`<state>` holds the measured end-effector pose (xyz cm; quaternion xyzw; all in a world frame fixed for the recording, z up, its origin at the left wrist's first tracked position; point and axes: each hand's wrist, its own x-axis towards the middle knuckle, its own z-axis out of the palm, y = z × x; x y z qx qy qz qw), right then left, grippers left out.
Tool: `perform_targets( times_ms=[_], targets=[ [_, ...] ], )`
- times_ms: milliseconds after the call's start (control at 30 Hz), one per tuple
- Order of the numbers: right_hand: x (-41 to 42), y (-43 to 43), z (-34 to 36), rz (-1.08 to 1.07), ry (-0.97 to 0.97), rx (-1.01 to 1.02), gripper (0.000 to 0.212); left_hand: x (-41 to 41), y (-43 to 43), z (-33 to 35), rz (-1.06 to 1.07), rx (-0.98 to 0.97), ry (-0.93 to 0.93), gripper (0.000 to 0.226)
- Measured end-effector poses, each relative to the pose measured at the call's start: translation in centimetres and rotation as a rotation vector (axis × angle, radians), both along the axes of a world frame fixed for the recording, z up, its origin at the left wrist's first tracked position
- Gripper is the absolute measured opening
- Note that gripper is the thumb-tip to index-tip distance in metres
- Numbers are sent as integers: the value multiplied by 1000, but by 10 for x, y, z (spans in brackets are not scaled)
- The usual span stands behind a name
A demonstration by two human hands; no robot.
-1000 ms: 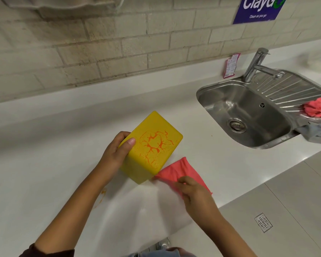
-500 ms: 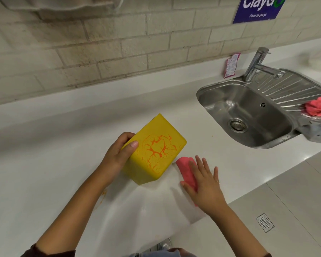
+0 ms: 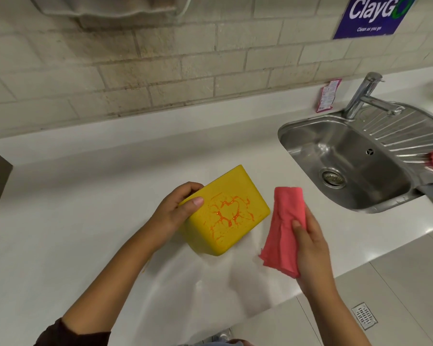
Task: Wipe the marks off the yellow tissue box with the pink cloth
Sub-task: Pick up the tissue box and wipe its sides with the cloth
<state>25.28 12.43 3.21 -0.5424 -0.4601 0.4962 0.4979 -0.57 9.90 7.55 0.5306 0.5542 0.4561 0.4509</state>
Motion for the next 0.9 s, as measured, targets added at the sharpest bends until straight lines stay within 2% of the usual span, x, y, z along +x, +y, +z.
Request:
perform_targets(
  times_ms=[167,300,433,533,633,767,900],
  targets=[
    [-21,-2,54,129,-104,206,45,2,-1,0,-17,42,-29,32],
    [-39,0,61,284,-263,375,49,0,2,1,-49,52,-48,35],
    [-32,16,61,487,-469,569,42,-3,1,1,-87,38,-50,29],
    [-34,22,64,652,-429,528,41,-2,1,0,-99,42,-40,29],
    [-45,19,59,611,-513,531,48,0,1,-1,-81,52,-32,30],
    [-66,9,60,371,-562,521,47,1,1,-4,-61,67,-12,30],
    [-69,2,59,467,-680,656,46,2,1,-4,-35,92,5,31]
  ],
)
